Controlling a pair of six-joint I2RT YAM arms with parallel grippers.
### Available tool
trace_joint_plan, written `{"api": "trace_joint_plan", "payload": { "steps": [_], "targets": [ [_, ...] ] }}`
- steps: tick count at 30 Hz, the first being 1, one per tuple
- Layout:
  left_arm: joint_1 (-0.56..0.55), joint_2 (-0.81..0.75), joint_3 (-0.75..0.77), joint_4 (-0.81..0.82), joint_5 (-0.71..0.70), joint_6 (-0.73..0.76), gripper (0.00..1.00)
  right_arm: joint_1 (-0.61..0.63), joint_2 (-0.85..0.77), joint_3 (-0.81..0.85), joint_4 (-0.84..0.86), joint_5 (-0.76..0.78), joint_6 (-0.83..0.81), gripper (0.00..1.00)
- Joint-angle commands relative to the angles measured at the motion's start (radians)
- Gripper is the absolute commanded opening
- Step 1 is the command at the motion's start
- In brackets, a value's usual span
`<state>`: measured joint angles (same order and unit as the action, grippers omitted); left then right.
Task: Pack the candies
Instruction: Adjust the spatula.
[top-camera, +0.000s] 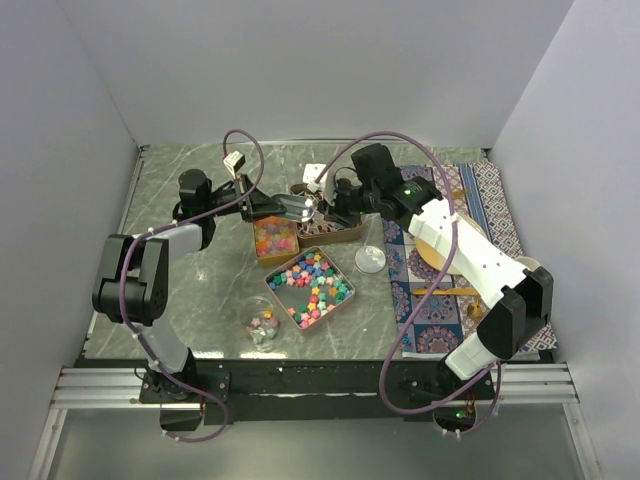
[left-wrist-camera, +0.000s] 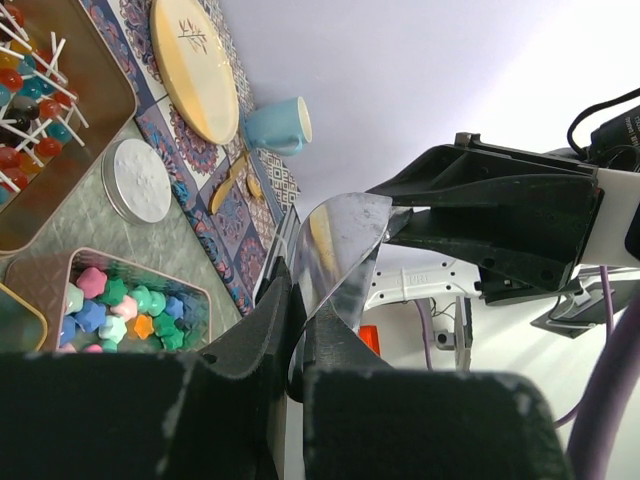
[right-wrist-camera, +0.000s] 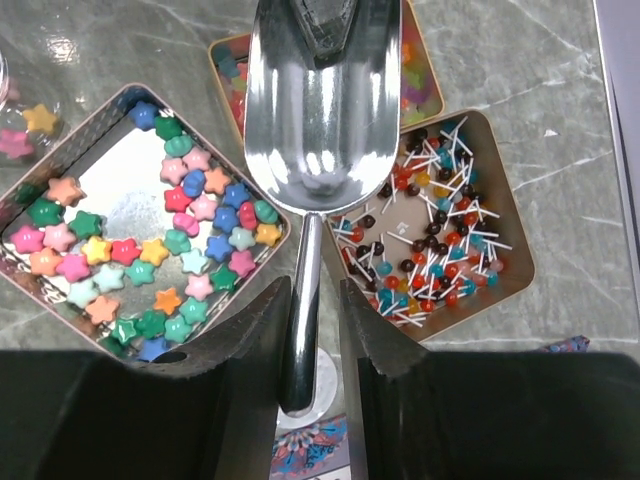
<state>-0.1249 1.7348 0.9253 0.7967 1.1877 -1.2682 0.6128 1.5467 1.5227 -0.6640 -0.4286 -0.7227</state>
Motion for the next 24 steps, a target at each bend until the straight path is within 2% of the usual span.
{"api": "trace_joint_plan", "payload": {
  "steps": [1, 4, 10, 11, 13, 14, 15, 16, 17, 19, 24],
  "targets": [
    [-0.004, 0.0, 0.02, 0.048, 0.03, -0.007, 0.01, 0.015, -0.031, -0.001, 0.089, -0.015, 0.008, 0.34],
    [-0.005, 0.0, 0.021, 0.047, 0.03, -0.007, 0.01, 0.015, -0.008, 0.017, 0.084, -0.022, 0.005, 0.28],
    [-0.007, 0.002, 0.023, 0.016, 0.027, 0.013, 0.01, 0.015, 0.021, 0.068, 0.026, -0.1, -0.03, 0.07],
    [-0.005, 0.002, 0.026, 0.007, 0.027, 0.023, 0.01, 0.015, 0.021, 0.074, 0.012, -0.119, -0.035, 0.0],
    [-0.004, 0.002, 0.058, -0.097, -0.006, 0.053, 0.04, 0.015, 0.03, 0.094, -0.015, -0.147, -0.026, 0.0],
    [0.007, -0.007, 0.084, -0.202, -0.048, 0.176, 0.15, 0.008, 0.035, 0.106, -0.031, -0.145, -0.021, 0.0],
    [0.016, -0.015, 0.114, -0.405, -0.084, 0.249, 0.31, 0.004, 0.05, 0.132, -0.058, -0.131, 0.005, 0.0],
    [0.027, -0.023, 0.165, -0.46, -0.115, 0.307, 0.52, -0.007, 0.062, 0.152, -0.092, -0.125, -0.001, 0.0],
    [0.059, -0.029, 0.191, -0.512, -0.169, 0.382, 0.56, -0.025, 0.075, 0.171, -0.124, -0.11, -0.009, 0.0],
    [0.102, -0.03, 0.263, -0.615, -0.215, 0.43, 0.63, -0.05, 0.11, 0.223, -0.215, -0.056, -0.033, 0.0],
    [0.235, -0.038, 0.343, -0.779, -0.397, 0.552, 0.68, -0.105, 0.205, 0.318, -0.377, 0.092, -0.104, 0.0]
  ]
}}
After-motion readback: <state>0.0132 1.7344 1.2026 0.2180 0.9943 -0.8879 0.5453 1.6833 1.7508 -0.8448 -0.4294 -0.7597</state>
